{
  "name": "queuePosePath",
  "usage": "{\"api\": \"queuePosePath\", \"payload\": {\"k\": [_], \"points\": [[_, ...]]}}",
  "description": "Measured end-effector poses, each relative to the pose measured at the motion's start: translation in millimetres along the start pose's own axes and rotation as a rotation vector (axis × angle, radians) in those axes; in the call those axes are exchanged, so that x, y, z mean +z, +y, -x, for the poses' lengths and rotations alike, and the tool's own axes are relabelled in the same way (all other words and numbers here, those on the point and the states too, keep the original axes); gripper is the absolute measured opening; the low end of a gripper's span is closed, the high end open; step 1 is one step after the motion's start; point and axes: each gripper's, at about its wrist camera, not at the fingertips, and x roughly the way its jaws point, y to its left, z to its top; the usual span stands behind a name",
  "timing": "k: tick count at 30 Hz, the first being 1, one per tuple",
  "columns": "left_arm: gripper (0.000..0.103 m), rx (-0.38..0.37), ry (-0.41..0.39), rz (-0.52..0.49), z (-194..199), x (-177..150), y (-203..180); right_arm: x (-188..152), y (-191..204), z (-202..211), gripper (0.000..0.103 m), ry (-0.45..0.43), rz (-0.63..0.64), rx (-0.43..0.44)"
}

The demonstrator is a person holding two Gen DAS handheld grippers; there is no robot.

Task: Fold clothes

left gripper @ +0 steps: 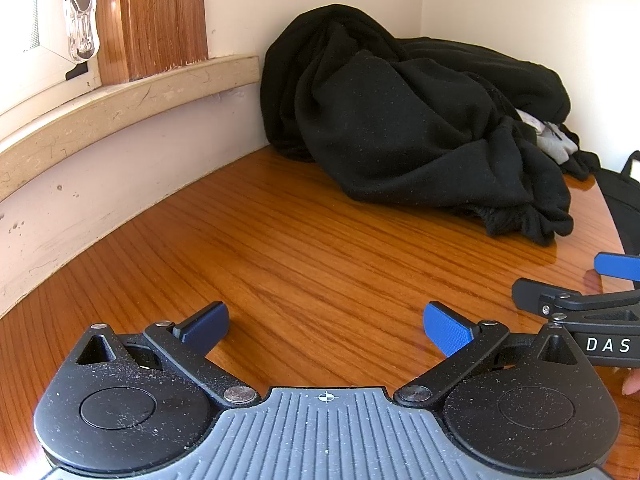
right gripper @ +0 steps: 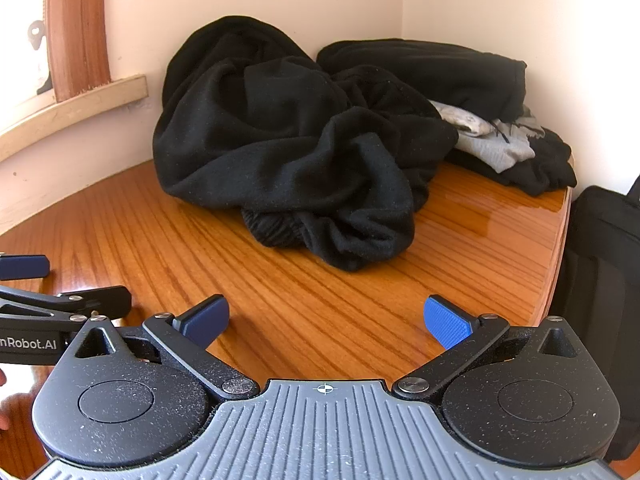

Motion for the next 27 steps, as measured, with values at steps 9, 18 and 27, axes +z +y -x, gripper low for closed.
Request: {"api": "queuePosePath", "payload": {"k": [9,18,27], "points": [[0.103,0.0,0.0,0.0,0.1,0.0,0.1,0.6,2.3,-1.0,0.103,0.001,0.0,-0.001],[0.103,0.001,0.0,0.0,0.7,0.3,0.6,0.9,0.7,-1.3,0.103,0.002,0.0,-0.001],[0.103,0.002,0.0,0.0,0.8,0.3,0.6,0.3,0.9,-0.5,0.103,0.001,0.0,-0.001]]}}
